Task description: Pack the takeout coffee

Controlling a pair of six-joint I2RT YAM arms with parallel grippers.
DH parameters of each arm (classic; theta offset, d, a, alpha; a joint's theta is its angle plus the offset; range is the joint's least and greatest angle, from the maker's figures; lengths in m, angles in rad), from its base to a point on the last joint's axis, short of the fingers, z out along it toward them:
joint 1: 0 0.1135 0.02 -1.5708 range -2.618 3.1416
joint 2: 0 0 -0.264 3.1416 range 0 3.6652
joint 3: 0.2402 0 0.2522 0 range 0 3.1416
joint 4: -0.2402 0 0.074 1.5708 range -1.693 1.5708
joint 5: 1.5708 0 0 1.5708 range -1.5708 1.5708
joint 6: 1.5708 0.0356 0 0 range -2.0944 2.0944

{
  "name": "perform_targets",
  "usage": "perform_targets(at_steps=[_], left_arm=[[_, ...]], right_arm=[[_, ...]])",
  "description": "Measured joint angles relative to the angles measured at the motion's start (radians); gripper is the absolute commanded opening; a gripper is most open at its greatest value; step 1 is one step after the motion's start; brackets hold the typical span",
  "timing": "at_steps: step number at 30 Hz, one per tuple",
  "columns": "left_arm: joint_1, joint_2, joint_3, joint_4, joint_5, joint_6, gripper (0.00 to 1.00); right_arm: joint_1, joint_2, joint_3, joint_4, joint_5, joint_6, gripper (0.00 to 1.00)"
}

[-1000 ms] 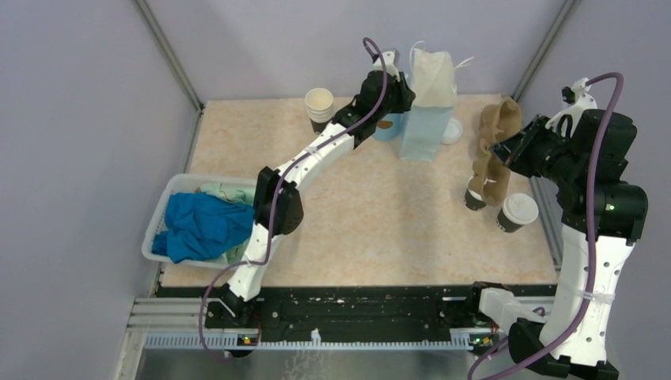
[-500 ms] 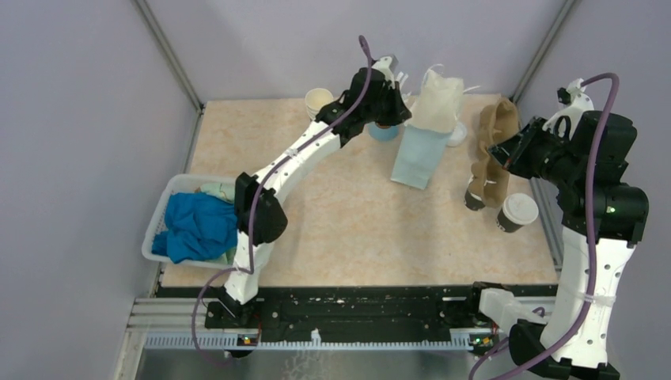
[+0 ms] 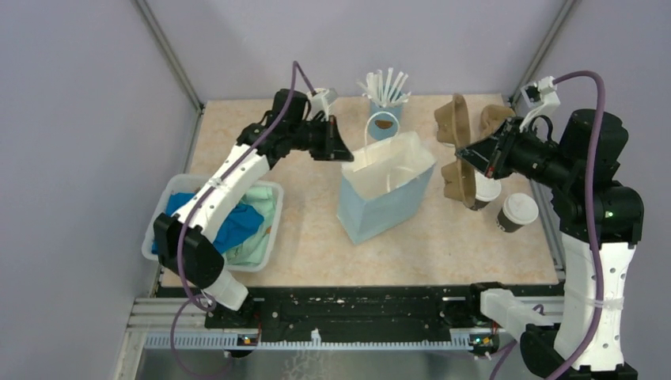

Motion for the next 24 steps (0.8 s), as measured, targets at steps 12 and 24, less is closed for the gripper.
perform_targets(at_steps=[12, 24], left_arm=[[0.088, -0.066, 0.23, -0.303, -0.068, 0.051, 0.76], [0.108, -0.192, 0.424, -0.222, 0.053, -0.217, 0.75]], right_arm=[[0.182, 0.131, 0.121, 0.051, -0.055, -0.127, 0.0], [0.656, 0.335, 0.237, 0.022, 0.282, -0.515, 0.0]])
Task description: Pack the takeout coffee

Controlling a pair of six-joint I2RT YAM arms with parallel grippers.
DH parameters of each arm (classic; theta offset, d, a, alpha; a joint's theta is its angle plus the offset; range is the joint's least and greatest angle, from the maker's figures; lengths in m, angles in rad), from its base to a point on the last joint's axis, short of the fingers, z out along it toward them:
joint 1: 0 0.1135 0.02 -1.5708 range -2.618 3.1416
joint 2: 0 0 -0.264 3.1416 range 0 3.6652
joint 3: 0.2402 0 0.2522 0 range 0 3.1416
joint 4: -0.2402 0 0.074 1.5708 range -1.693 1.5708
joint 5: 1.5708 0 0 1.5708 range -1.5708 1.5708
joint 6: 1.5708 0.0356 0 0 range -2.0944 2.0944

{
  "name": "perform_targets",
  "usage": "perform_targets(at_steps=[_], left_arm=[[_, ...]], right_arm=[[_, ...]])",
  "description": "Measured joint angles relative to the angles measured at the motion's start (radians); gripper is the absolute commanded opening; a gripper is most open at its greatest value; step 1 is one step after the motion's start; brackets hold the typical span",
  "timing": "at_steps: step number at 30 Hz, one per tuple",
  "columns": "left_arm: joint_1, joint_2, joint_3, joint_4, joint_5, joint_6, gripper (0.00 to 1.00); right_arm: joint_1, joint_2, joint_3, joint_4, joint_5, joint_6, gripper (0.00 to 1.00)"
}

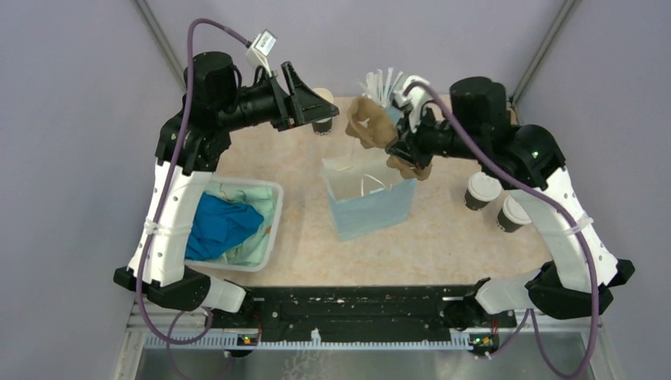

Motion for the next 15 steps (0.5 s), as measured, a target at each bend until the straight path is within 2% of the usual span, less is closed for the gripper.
perform_targets(at_steps=[4, 8, 15], left_arm=[[0.023, 0.024, 0.0, -0.027, 0.033, -0.023, 0.67], [0.03, 0.042, -0.005, -0.054, 0.053, -0.022, 0.55], [0.03, 0.05, -0.04, -0.075, 0.087, -0.018, 0.52]], right_arm=[[0.123, 0.03, 0.0, -0.021, 0.116, -0.104, 0.0], [0.169, 0.046, 0.0, -0.035, 0.182, -0.157, 0.0], [0.203, 0.052, 0.014, -0.045, 0.235, -0.191, 0.0]])
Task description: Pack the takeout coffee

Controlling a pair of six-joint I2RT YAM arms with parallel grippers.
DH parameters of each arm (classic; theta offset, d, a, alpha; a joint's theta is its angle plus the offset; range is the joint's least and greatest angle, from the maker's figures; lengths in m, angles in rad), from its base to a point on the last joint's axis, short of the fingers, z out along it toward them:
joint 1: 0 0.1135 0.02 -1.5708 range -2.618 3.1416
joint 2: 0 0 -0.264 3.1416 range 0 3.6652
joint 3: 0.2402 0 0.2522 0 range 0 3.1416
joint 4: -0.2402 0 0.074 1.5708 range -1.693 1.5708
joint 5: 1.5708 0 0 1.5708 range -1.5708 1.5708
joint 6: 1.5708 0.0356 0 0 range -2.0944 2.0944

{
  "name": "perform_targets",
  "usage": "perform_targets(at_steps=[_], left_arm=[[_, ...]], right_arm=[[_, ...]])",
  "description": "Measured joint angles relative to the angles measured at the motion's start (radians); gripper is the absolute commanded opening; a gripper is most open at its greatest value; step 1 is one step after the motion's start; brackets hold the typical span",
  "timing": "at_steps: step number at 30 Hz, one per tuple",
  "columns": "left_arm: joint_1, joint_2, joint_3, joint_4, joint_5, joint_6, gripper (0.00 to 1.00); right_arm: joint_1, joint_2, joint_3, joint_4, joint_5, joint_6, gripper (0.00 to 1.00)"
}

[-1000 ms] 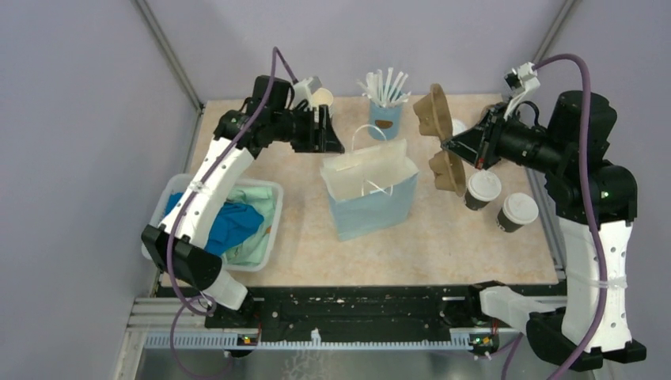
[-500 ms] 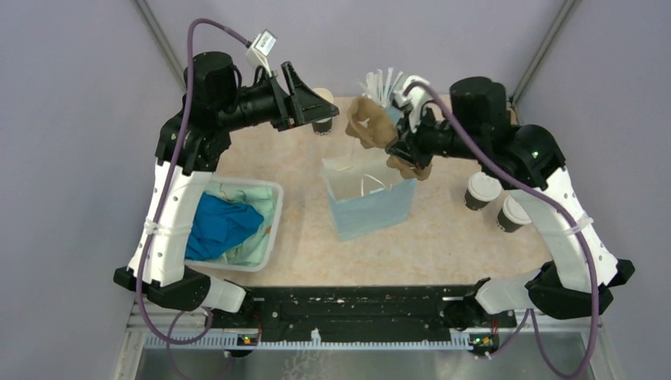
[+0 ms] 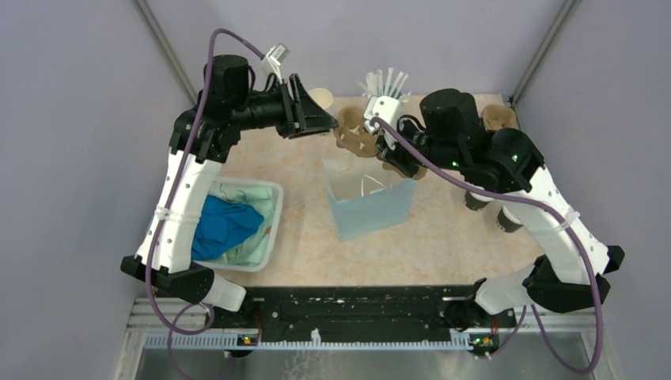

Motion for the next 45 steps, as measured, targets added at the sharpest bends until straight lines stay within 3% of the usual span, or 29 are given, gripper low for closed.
perform_targets(at_steps=[12, 19, 20, 23, 24, 27, 29, 34, 40, 45], left_arm=[[0.0, 0.004, -0.097, 0.05, 0.043, -0.044, 0.28], [0.002, 0.004, -0.097, 0.072, 0.042, -0.057, 0.0], [0.002, 0.004, -0.097, 0.074, 0.042, -0.057, 0.0], [0.002, 0.004, -0.099, 0.088, 0.038, -0.057, 0.0], [0.002, 0.004, -0.101, 0.097, 0.036, -0.056, 0.0], [0.004, -0.004, -0.119, 0.144, 0.013, -0.058, 0.0], [0.012, -0.025, -0.154, 0.183, 0.008, -0.068, 0.0], [0.037, -0.094, -0.237, 0.269, -0.009, -0.102, 0.0], [0.062, -0.154, -0.278, 0.343, -0.039, -0.136, 0.0], [0.069, -0.208, -0.354, 0.41, -0.066, -0.183, 0.0]], right_arm=[[0.03, 0.009, 0.0, -0.011, 0.029, -0.018, 0.0], [0.053, 0.03, 0.0, -0.011, 0.042, -0.024, 0.0], [0.053, 0.031, 0.0, -0.011, 0.051, -0.023, 0.04], [0.057, 0.031, 0.004, -0.007, 0.085, 0.003, 0.46], [0.057, 0.031, 0.004, -0.004, 0.1, 0.022, 0.55], [0.052, 0.021, 0.003, 0.013, 0.141, 0.118, 0.74], [0.031, -0.003, -0.01, 0.042, 0.152, 0.212, 0.77], [-0.189, -0.135, -0.058, 0.112, 0.088, 0.506, 0.77], [-0.642, -0.244, -0.144, 0.257, -0.307, 0.857, 0.69], [-0.755, -0.303, -0.437, 0.549, -0.613, 1.163, 0.64]])
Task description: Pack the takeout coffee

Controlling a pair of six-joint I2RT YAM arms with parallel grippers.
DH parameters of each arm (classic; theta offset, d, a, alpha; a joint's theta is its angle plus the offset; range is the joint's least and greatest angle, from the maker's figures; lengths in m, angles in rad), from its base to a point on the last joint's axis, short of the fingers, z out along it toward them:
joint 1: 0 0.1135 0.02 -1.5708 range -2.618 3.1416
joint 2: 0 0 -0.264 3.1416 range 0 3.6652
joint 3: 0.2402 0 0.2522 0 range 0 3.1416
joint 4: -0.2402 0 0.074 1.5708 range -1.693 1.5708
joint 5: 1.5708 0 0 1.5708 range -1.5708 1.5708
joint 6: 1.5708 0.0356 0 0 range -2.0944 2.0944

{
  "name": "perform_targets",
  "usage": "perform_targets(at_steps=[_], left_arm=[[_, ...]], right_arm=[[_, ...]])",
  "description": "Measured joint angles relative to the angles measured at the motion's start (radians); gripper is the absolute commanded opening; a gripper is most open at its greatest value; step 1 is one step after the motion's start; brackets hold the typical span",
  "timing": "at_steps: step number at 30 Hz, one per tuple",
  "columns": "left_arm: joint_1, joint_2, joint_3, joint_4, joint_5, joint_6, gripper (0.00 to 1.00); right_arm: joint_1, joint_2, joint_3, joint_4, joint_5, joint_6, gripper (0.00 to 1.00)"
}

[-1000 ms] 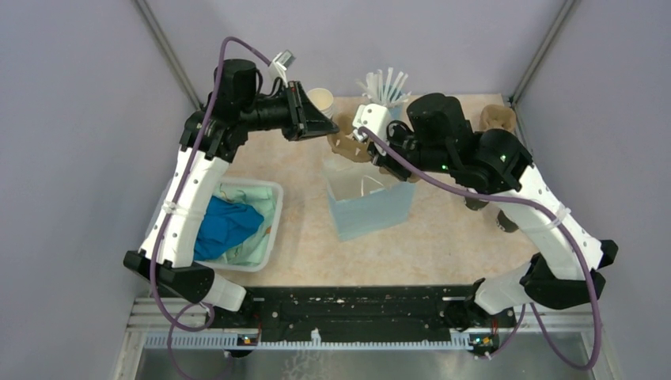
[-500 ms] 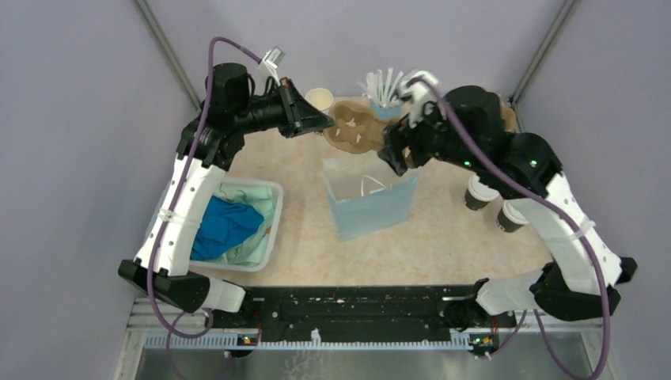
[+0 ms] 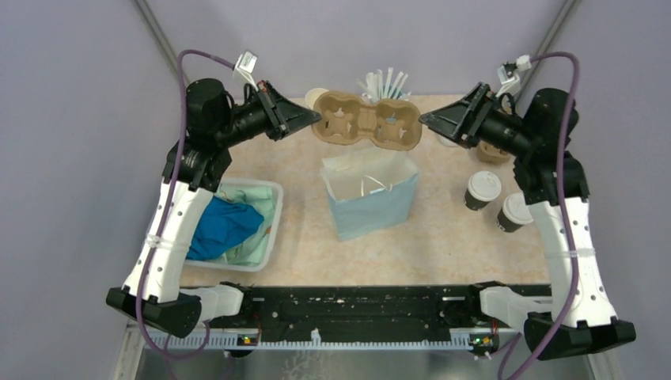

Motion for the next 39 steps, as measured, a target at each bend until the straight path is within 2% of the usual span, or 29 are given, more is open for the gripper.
perform_targets(at_steps=[5, 9, 12, 15, 18, 19, 21, 23, 24, 25, 32, 36, 39], left_arm=[[0.003, -0.009, -0.038, 0.037, -0.001, -0.032, 0.0], [0.005, -0.01, -0.048, 0.053, -0.001, -0.045, 0.0], [0.005, -0.01, -0.052, 0.061, -0.001, -0.05, 0.0], [0.006, -0.01, -0.062, 0.072, -0.001, -0.055, 0.0], [0.006, -0.01, -0.074, 0.082, 0.0, -0.06, 0.0], [0.008, -0.01, -0.077, 0.082, 0.002, -0.06, 0.03], [0.01, -0.01, -0.08, 0.08, 0.005, -0.058, 0.27], [0.011, -0.01, -0.079, 0.061, 0.005, -0.045, 0.56], [0.011, -0.01, -0.076, 0.043, 0.002, -0.024, 0.65], [0.011, -0.009, -0.069, 0.008, -0.006, -0.01, 0.69], [0.011, 0.01, -0.035, -0.341, -0.073, 0.131, 0.66], [0.011, 0.013, -0.053, -0.453, -0.078, 0.186, 0.58], [0.002, 0.013, -0.066, -0.492, -0.076, 0.211, 0.56]], right_arm=[[-0.001, 0.016, -0.184, 0.177, -0.125, 0.192, 0.54], [-0.002, 0.023, -0.195, 0.274, -0.171, 0.259, 0.37], [-0.002, 0.022, -0.195, 0.333, -0.192, 0.291, 0.35], [-0.002, 0.021, -0.197, 0.354, -0.199, 0.311, 0.27], [-0.002, 0.007, -0.23, 0.385, -0.199, 0.331, 0.07], [-0.002, 0.005, -0.237, 0.384, -0.197, 0.334, 0.0], [-0.003, 0.004, -0.239, 0.376, -0.188, 0.33, 0.0], [-0.002, 0.005, -0.214, 0.302, -0.166, 0.295, 0.0], [-0.002, 0.006, -0.194, 0.261, -0.154, 0.267, 0.0], [-0.002, 0.008, -0.165, 0.21, -0.141, 0.231, 0.0], [-0.002, 0.014, 0.133, -0.208, -0.021, -0.154, 0.0], [-0.002, 0.019, 0.214, -0.369, -0.003, -0.307, 0.0], [-0.002, 0.034, 0.254, -0.472, 0.011, -0.397, 0.0]])
